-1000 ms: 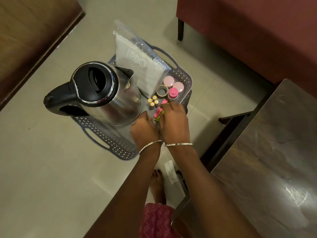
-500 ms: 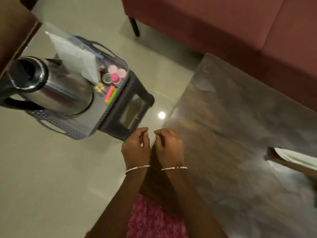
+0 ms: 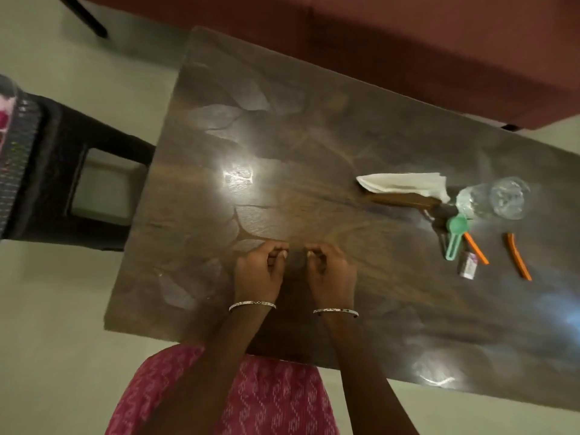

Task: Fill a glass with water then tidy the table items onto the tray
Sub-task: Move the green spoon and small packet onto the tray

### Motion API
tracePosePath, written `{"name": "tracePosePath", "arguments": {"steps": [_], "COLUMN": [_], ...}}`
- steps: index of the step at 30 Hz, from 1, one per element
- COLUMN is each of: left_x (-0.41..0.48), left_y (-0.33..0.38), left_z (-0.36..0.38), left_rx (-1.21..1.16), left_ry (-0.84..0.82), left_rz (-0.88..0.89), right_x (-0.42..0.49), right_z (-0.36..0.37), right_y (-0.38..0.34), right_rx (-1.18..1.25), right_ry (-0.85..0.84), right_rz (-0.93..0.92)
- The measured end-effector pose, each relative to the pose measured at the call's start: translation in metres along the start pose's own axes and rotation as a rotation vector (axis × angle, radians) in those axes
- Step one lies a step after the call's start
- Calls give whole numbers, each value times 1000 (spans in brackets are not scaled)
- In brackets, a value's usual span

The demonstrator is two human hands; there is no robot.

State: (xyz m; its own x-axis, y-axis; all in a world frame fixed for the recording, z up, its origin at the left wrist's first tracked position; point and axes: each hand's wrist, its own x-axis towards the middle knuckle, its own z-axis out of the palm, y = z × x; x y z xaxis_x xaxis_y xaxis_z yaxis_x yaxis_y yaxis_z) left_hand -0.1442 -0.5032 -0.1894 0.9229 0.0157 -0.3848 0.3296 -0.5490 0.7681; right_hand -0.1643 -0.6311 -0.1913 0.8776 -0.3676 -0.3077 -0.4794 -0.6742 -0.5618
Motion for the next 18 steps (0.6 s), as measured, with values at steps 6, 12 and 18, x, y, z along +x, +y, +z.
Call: {"name": "tracePosePath", "arguments": {"steps": [6, 12, 18], "left_x": [-5, -1, 7], "left_y": [31, 73, 127], "left_z": [63, 118, 174], "left_rx": [-6, 30, 38], "left_ry": [-184, -280, -325], "left_rz": [59, 85, 106], "right_x": [-1, 4, 23], "right_z": [-53, -103, -160], "right_y": [74, 136, 192], "right_rx": [61, 156, 223], "right_ry": [146, 363, 642], "right_rz": [178, 297, 451]}}
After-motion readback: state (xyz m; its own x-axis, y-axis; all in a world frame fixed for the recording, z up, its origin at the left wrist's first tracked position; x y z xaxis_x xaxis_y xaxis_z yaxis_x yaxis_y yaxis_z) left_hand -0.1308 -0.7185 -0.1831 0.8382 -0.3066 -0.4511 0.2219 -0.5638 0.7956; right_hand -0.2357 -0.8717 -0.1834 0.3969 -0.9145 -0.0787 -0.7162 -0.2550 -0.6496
